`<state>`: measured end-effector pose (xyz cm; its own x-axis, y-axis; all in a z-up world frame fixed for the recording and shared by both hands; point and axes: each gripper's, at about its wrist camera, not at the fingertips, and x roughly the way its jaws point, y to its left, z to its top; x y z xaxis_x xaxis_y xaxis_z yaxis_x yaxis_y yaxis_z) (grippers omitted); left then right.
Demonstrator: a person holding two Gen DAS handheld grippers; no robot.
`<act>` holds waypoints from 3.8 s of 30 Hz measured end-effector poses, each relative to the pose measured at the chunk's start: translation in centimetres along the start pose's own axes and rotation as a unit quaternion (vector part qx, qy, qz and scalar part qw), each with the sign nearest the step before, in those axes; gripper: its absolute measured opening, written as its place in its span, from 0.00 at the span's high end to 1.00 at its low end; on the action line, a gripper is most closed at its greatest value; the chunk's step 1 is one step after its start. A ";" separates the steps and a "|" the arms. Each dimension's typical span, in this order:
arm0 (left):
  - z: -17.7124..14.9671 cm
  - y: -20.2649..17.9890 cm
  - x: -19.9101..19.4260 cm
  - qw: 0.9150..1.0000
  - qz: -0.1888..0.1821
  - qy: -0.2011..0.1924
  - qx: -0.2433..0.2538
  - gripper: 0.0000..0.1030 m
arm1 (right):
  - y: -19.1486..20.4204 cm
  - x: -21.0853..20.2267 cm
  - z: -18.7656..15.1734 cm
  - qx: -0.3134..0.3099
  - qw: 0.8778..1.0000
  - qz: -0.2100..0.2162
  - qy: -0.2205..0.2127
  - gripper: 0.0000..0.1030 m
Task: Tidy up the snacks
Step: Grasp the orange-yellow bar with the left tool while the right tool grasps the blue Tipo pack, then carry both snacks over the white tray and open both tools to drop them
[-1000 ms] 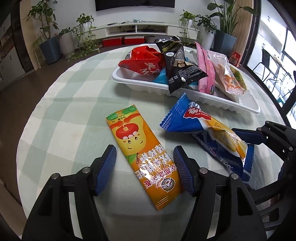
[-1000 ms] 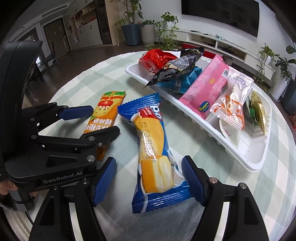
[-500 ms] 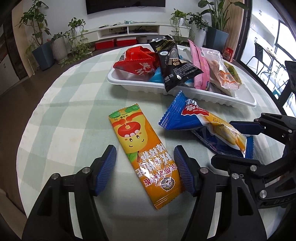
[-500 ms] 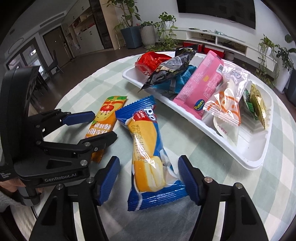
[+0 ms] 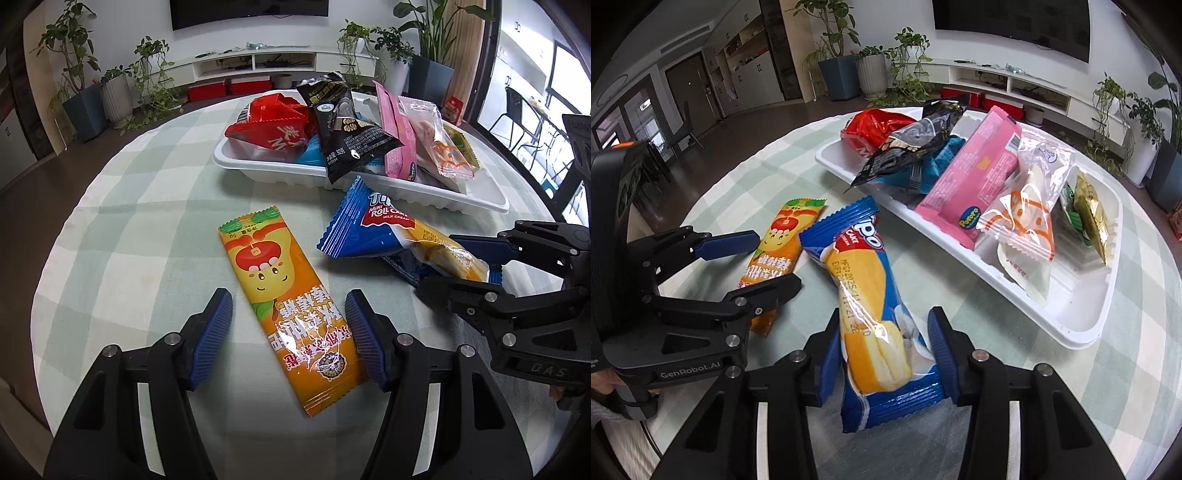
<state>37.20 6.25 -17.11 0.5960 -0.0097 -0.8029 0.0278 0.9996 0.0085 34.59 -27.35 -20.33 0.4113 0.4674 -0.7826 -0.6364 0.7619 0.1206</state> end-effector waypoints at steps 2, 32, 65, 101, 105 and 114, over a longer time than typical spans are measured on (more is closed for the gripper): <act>-0.1 0.1 -0.1 1.000 -0.002 0.000 0.000 0.45 | 0.0 0.0 0.0 0.002 1.000 0.003 0.000 0.56; -3.9 2.7 -4.1 0.995 -0.084 0.028 -0.056 0.77 | -0.5 -3.1 -3.8 0.122 0.986 0.115 -0.003 0.62; -4.4 0.2 -8.9 0.993 -0.112 0.004 -0.031 0.77 | 0.4 -7.1 -7.1 0.123 0.988 0.087 -0.022 0.32; -1.2 -0.4 -10.7 0.989 -0.145 -0.025 -0.029 0.77 | -4.9 -9.8 -7.5 0.288 0.924 0.237 -0.083 0.69; 0.2 -0.7 -10.7 0.988 -0.147 -0.032 -0.023 0.77 | -6.3 -10.8 -6.9 0.308 0.916 0.234 -0.107 0.69; 4.3 -1.7 -9.7 0.988 -0.151 -0.040 -0.012 0.77 | -9.3 -12.0 -5.6 0.342 0.900 0.227 -0.143 0.69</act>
<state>34.80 4.48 -6.80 0.6247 -0.3084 -0.7174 0.1954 0.9512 -0.2389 31.89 -42.53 -15.45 0.4229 0.8223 -0.3807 -0.2696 0.5152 0.8135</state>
